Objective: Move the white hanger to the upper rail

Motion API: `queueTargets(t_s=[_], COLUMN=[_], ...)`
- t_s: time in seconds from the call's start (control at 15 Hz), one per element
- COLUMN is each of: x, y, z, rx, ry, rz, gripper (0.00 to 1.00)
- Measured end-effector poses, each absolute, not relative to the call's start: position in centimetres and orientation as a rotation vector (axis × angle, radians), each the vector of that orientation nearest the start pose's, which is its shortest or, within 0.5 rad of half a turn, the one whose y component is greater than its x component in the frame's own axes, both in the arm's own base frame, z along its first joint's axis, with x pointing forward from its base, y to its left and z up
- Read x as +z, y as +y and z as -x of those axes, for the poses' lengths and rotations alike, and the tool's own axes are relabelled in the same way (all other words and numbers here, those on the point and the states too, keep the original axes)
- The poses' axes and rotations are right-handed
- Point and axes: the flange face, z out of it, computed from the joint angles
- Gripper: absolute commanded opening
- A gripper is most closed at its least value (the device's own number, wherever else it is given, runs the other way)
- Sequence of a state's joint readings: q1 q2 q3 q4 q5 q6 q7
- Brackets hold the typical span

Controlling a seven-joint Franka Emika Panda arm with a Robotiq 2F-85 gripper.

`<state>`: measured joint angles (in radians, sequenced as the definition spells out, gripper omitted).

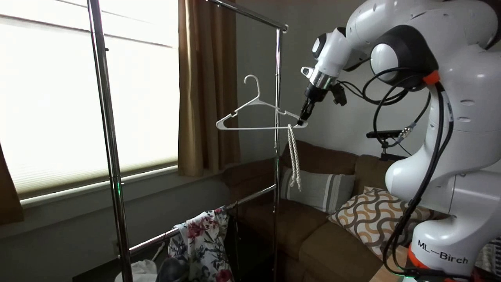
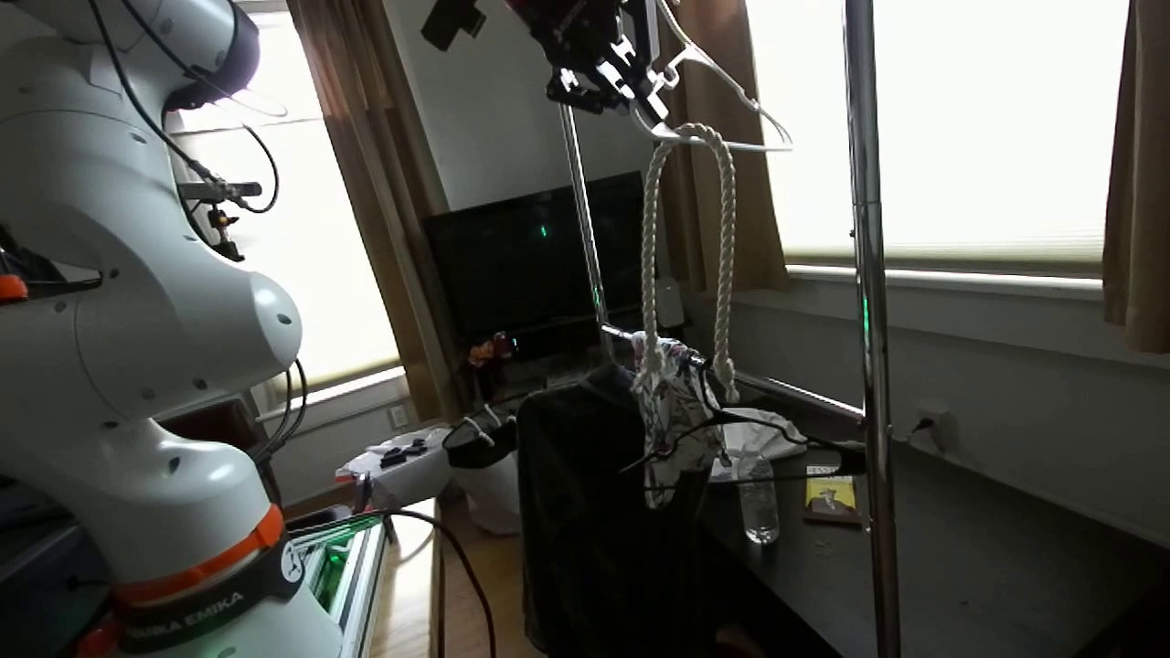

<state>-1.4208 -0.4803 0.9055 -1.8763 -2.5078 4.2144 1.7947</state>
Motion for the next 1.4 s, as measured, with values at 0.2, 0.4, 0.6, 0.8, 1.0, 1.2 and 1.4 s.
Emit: queueTargets(t_s=[0.2, 0.4, 0.6, 0.8, 1.0, 1.2, 1.4], x=[58.2, 56.6, 52.5, 50.0, 49.6, 49.6, 49.8], y=[-3.7, -3.4, -3.2, -3.4, -3.4, -3.4, -3.4], z=[-38.5, -38.4, -37.6, -36.6, -36.5, -36.5, -36.5], rx=[-0.832, -0.776, -0.635, -0.547, -0.535, -0.535, -0.546], ry=[-1.082, -1.075, -1.023, -0.910, -0.882, -0.875, -0.865], rz=[3.116, 3.092, 3.047, 3.032, 3.033, 3.035, 3.036], gripper=[0.02, 0.02, 0.02, 0.07, 0.07, 0.02, 0.02])
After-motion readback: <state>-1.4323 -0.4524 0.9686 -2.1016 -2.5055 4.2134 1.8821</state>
